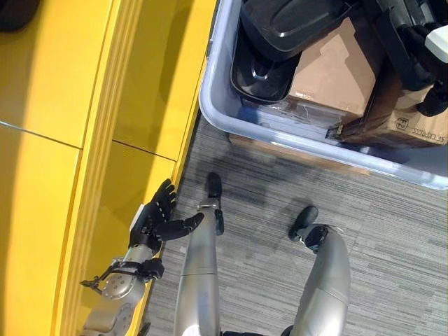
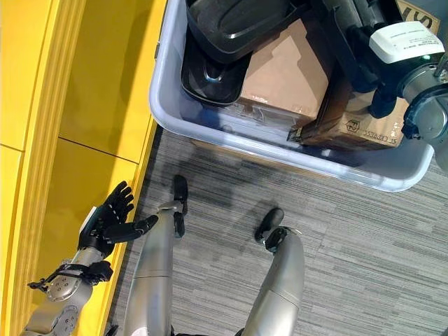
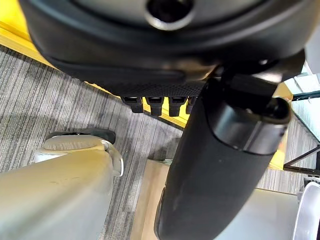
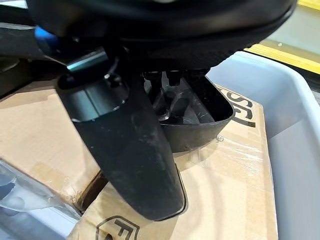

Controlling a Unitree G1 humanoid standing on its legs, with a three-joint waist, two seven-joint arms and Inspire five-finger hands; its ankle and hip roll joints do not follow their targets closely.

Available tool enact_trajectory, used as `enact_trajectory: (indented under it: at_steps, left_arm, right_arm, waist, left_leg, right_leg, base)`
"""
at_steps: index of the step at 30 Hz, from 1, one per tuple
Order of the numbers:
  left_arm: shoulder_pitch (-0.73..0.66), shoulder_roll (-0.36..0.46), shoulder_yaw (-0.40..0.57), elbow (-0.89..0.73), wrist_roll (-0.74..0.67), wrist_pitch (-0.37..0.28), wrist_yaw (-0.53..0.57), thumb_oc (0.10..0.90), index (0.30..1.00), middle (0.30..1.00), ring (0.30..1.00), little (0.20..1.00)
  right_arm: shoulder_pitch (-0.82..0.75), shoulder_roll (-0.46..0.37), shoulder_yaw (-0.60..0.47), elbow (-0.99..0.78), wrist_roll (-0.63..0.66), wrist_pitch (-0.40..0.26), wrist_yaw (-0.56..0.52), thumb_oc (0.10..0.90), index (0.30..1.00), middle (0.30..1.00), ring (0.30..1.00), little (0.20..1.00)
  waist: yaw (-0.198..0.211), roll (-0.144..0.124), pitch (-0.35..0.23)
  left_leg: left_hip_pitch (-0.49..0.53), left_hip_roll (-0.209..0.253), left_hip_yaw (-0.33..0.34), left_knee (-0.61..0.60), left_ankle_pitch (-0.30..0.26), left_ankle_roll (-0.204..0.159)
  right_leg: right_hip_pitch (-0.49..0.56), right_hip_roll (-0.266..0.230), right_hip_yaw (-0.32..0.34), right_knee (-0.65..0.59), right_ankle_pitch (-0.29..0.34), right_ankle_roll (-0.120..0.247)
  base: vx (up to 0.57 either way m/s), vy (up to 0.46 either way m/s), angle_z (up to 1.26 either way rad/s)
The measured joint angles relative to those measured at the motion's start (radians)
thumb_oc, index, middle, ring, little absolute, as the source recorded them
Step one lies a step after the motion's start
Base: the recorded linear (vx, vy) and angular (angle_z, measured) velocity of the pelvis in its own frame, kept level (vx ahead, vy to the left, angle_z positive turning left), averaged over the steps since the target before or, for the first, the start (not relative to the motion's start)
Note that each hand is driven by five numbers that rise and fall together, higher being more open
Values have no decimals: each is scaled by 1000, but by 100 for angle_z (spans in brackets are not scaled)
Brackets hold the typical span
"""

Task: Move parts from the plastic box to the shelf.

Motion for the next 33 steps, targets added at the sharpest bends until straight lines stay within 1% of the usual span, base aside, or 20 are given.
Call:
enact_trajectory:
  at_steps: [5,6,7,8,9,10,11,12,13,14,16,18,21,22,25,26,28,29,31,33]
  left_arm:
    - [3,0,0,1,0,-3,3,900,1000,1000,1000,1000]
    - [9,-1,-1,1,0,-3,3,900,1000,1000,1000,1000]
    - [10,0,0,1,0,-5,4,900,1000,1000,1000,1000]
    - [4,6,2,0,0,-13,5,900,1000,1000,1000,1000]
    - [-7,8,1,3,0,-14,8,900,1000,1000,1000,1000]
    - [8,0,-8,5,0,-14,7,900,1000,1000,1000,1000]
    - [5,1,-9,6,0,-12,5,900,1000,1000,1000,1000]
    - [-1,0,-6,5,0,-13,5,900,1000,1000,1000,1000]
    - [-2,-1,-4,1,0,-14,8,900,1000,1000,1000,1000]
    - [0,0,0,1,0,-15,8,900,1000,1000,1000,1000]
    - [-1,-3,-2,4,0,-15,19,900,1000,1000,1000,1000]
    - [-6,-13,-6,13,0,-14,19,900,1000,1000,1000,1000]
    - [-7,-14,-7,27,0,-14,19,900,1000,1000,1000,1000]
    - [-22,-17,-7,45,0,-13,13,900,1000,1000,1000,1000]
    - [-21,-15,2,58,0,-12,0,900,1000,1000,1000,1000]
    - [-22,-16,2,64,1,-12,-2,900,1000,1000,1000,1000]
    - [-27,-14,2,62,1,-11,-4,900,1000,1000,1000,1000]
    - [-31,-14,2,63,1,-11,-5,900,1000,1000,1000,1000]
    - [-33,-14,8,64,1,-9,-8,900,1000,1000,1000,1000]
    - [-35,-14,15,74,1,-7,-15,900,1000,1000,1000,1000]
  right_arm:
    - [-20,17,0,38,-17,3,-8,900,1000,1000,1000,1000]
    - [-19,20,1,40,-17,6,-11,900,1000,1000,1000,1000]
    - [-17,20,0,41,-17,8,-18,714,739,739,739,739]
    - [-16,20,0,51,-17,19,-22,400,300,300,300,300]
    - [-15,22,-4,66,-17,21,-22,400,300,300,300,300]
    - [-15,30,-12,66,-26,32,-21,400,300,300,300,300]
    - [-14,21,-7,61,-26,35,-35,400,300,300,300,300]
    - [-12,20,-11,61,-26,39,-52,400,300,300,300,300]
    - [-12,14,-21,61,-26,49,-57,400,300,300,300,300]
    - [-5,13,-34,61,-26,55,-66,400,300,300,300,300]
    - [-3,13,-46,60,-21,61,-73,400,300,300,300,300]
    - [36,15,-65,48,-20,62,-71,400,300,300,300,300]
    - [134,32,-86,-21,-15,57,-60,400,300,300,300,300]
    - [207,55,-126,-45,-15,57,-58,400,300,300,300,300]
    - [305,77,-126,-78,-16,42,-21,400,300,300,300,300]
    - [326,80,-127,-85,-16,40,-16,400,300,300,300,300]
    - [387,82,-130,-102,-16,15,4,400,300,300,300,300]
    - [421,83,-135,-115,-18,14,19,400,300,300,300,300]
    - [498,89,-166,-139,-17,3,28,400,300,300,300,300]
    - [544,97,-167,-140,-17,-5,47,400,300,300,300,300]
  waist:
    - [4,2,-1]
    - [7,6,-3]
    - [9,9,-4]
    - [8,10,-5]
    - [0,8,-7]
    - [24,20,-13]
    - [20,26,-16]
    - [12,26,-17]
    - [6,26,-17]
    - [-2,33,-19]
    - [-2,33,-20]
    - [-1,33,-20]
    - [-1,33,-20]
    - [-1,32,-20]
    - [-2,30,-18]
    - [0,30,-19]
    - [-2,27,-19]
    - [0,25,-19]
    - [-3,20,-18]
    - [-1,13,-21]
  left_leg:
    - [-9,-10,-1,-4,-11,-16]
    - [-14,-14,-13,2,-12,-16]
    - [-18,-17,-21,1,-14,-18]
    - [-21,-19,-10,-18,-15,-22]
    - [-31,-30,-6,6,-36,-56]
    - [-14,-35,-59,268,-177,-12]
    - [-6,-35,-62,245,-237,-12]
    - [-5,-38,-49,235,-226,-8]
    - [-3,-48,-41,229,-216,-1]
    - [-3,-52,-42,227,-214,3]
    - [4,-49,-46,222,-205,11]
    - [33,-48,-46,201,-200,5]
    - [109,-33,-51,154,-193,-1]
    - [172,-33,-52,109,-182,-10]
    - [285,-31,-54,52,-175,-16]
    - [300,-25,-56,44,-174,-17]
    - [365,-20,-57,9,-173,-19]
    - [392,-18,-57,-5,-167,-22]
    - [446,-17,-59,-46,-158,-21]
    - [505,-13,-62,-88,-154,-15]
  right_leg:
    - [-18,-2,8,-6,-1,-1]
    - [-18,0,8,-6,-1,-1]
    - [-22,7,12,-7,-1,1]
    - [-33,17,27,-2,-16,-1]
    - [-33,2,30,-16,-15,-8]
    - [-35,14,27,-15,-13,-2]
    - [-46,16,32,1,-11,4]
    - [-47,17,41,25,-28,1]
    - [-31,18,50,11,-11,3]
    - [-27,16,52,11,-9,5]
    - [-21,16,47,10,3,0]
    - [7,16,38,1,15,-4]
    - [93,25,-2,-43,21,-12]
    - [160,27,-20,-78,26,-7]
    - [283,39,-49,-133,29,-4]
    - [299,40,-50,-141,30,-2]
    - [373,52,-67,-185,36,3]
    - [403,57,-73,-203,43,3]
    - [466,62,-93,-248,52,6]
    - [529,75,-102,-295,64,10]
  base:
    - [-13,-6,2]
    - [-20,-7,-14]
    - [-16,0,-4]
    - [-20,-1,22]
    - [-20,0,-10]
    - [-12,2,-24]
    - [-11,5,-36]
    - [-10,3,8]
    - [-9,5,23]
    - [-6,12,18]
    - [0,3,5]
    - [5,10,6]
    - [17,-3,1]
    - [70,-3,3]
    - [48,-3,5]
    - [65,-1,2]
    - [0,0,0]
    - [0,0,0]
    - [73,-8,4]
    - [107,-7,-1]
